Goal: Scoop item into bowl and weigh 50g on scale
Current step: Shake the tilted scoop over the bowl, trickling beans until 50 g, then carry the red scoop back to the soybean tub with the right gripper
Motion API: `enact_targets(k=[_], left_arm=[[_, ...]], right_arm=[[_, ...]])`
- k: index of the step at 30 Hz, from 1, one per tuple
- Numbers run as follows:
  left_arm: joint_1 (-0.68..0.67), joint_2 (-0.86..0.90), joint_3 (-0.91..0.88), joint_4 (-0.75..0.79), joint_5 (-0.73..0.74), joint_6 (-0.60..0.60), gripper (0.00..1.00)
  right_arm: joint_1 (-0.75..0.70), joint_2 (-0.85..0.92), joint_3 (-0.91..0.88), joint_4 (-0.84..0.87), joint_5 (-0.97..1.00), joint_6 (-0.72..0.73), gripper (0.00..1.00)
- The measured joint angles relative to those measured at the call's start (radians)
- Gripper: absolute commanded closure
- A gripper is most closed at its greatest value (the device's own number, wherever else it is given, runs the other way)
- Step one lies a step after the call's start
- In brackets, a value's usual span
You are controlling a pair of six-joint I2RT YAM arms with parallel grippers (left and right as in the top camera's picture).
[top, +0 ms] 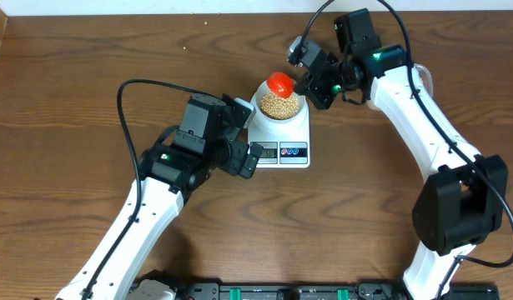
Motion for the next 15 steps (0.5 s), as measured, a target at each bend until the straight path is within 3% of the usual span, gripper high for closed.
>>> enact_targets(k=[15], left_arm=[[0.000, 0.000, 0.000, 0.000, 0.000, 0.000, 0.02]], right_arm=[[-0.003, 0.000, 0.000, 0.000, -0.010, 0.021, 0.99]])
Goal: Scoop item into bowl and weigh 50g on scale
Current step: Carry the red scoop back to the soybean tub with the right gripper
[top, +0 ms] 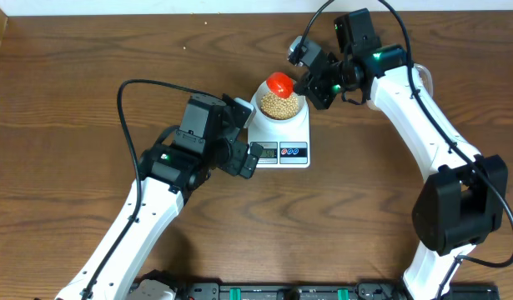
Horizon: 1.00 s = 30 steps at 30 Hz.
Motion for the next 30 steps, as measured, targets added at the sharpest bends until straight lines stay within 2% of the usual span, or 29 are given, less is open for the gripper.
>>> enact_targets(k=[5, 14, 17, 26, 30], left_arm=[[0.000, 0.000, 0.000, 0.000, 0.000, 0.000, 0.02], [0.000, 0.000, 0.000, 0.000, 0.000, 0.000, 0.02], [0.000, 0.000, 0.000, 0.000, 0.000, 0.000, 0.02], [0.000, 0.000, 0.000, 0.000, 0.000, 0.000, 0.02], [0.000, 0.000, 0.000, 0.000, 0.000, 0.000, 0.02]], right_arm=[[-0.040, 0.000, 0.000, 0.000, -0.096, 0.041, 0.99], [-0.306, 0.000, 0.000, -0.006, -0.504, 0.085, 0.99], [-0.384, 0.000, 0.000, -0.038, -0.578, 0.098, 0.99], [-0.607, 0.000, 0.000, -0.248, -0.609, 0.100, 0.99], [-0.678, 0.000, 0.000, -0.290, -0.530, 0.094, 0.98]])
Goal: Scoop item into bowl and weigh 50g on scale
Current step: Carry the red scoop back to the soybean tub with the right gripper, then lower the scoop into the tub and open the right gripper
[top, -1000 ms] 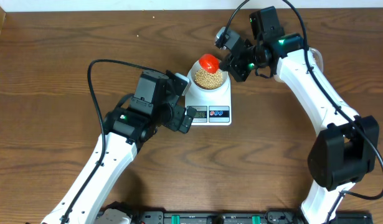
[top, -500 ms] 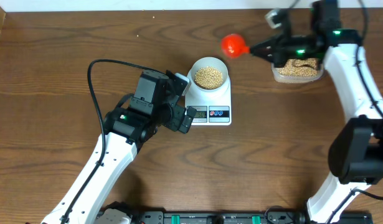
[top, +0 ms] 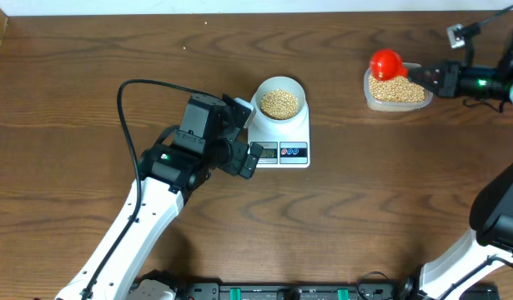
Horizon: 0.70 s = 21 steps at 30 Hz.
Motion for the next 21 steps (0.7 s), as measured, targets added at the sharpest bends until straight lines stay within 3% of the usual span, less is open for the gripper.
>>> enact_targets(k=[10, 21], left_arm=[[0.000, 0.000, 0.000, 0.000, 0.000, 0.000, 0.02], [0.000, 0.000, 0.000, 0.000, 0.000, 0.000, 0.02]], right_arm=[[0.019, -0.021, 0.000, 0.072, 0.403, 0.153, 0.98], [0.321, -0.116, 0.000, 0.120, 1.082, 0.265, 0.99]])
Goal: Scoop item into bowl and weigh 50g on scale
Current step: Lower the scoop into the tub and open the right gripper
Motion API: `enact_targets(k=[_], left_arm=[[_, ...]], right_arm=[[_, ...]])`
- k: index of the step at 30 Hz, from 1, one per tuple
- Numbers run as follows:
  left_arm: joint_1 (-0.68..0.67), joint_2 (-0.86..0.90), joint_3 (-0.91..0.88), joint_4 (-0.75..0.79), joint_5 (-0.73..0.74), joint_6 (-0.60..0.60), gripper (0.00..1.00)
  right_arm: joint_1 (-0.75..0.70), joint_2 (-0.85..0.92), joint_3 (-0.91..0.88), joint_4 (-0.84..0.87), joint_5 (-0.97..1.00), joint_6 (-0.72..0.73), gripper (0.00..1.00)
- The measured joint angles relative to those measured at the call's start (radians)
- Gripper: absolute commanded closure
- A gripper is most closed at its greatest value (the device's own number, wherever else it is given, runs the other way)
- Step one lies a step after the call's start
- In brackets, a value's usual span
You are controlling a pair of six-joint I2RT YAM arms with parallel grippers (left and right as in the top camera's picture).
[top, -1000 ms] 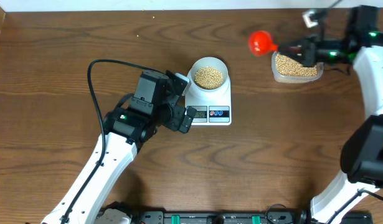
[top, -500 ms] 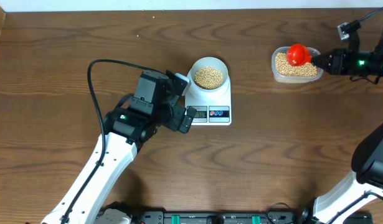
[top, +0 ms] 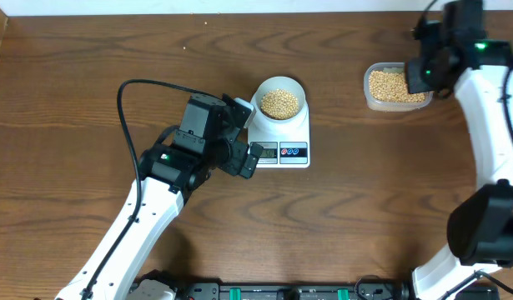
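A white bowl of yellowish grains sits on the white scale in the overhead view. My left gripper stands against the scale's left edge, its fingers apart and nothing seen between them. A clear container of the same grains lies at the far right. My right gripper hangs over that container's right end, its fingers hidden under the wrist. The red scoop is out of view.
A black cable loops from the left arm over the table. The scale's display and buttons face the front edge. The table's back edge runs just behind the container.
The right arm has swung round; its wrist now covers the container's right end. The red scoop, then above the container's left part, no longer shows. The left arm has not moved.
At the two oldest moments my right gripper held the red scoop over the bowl on the scale. Later the scoop was over the grain container at the far right. Now the wrist sits over that container and hides the scoop. The left gripper stayed by the scale throughout.
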Motion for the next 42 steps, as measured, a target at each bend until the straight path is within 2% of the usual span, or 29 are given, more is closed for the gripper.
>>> enact_targets(k=[1, 4, 8, 18, 23, 28, 32, 42], left_arm=[[0.000, 0.000, 0.000, 0.000, 0.000, 0.000, 0.02], [0.000, 0.000, 0.000, 0.000, 0.000, 0.000, 0.02], [0.000, 0.000, 0.000, 0.000, 0.000, 0.000, 0.01], [0.000, 0.000, 0.000, 0.000, 0.000, 0.000, 0.02], [0.000, 0.000, 0.000, 0.000, 0.000, 0.000, 0.02], [0.000, 0.000, 0.000, 0.000, 0.000, 0.000, 0.02], [0.000, 0.000, 0.000, 0.000, 0.000, 0.000, 0.02], [0.000, 0.000, 0.000, 0.000, 0.000, 0.000, 0.02]], right_arm=[[0.045, 0.000, 0.000, 0.002, 0.098, 0.016, 0.99], [0.097, 0.000, 0.000, 0.002, 0.199, 0.030, 0.99], [0.136, 0.000, 0.000, 0.002, 0.264, 0.045, 0.99], [0.161, 0.000, 0.000, -0.010, 0.298, 0.096, 0.99], [0.164, -0.007, 0.000, -0.018, 0.255, 0.167, 0.99], [0.127, -0.070, 0.000, -0.044, 0.193, 0.362, 0.99], [0.050, -0.113, 0.000, -0.045, 0.090, 0.575, 0.99], [0.029, -0.087, -0.259, 0.247, -0.079, 1.018, 0.97]])
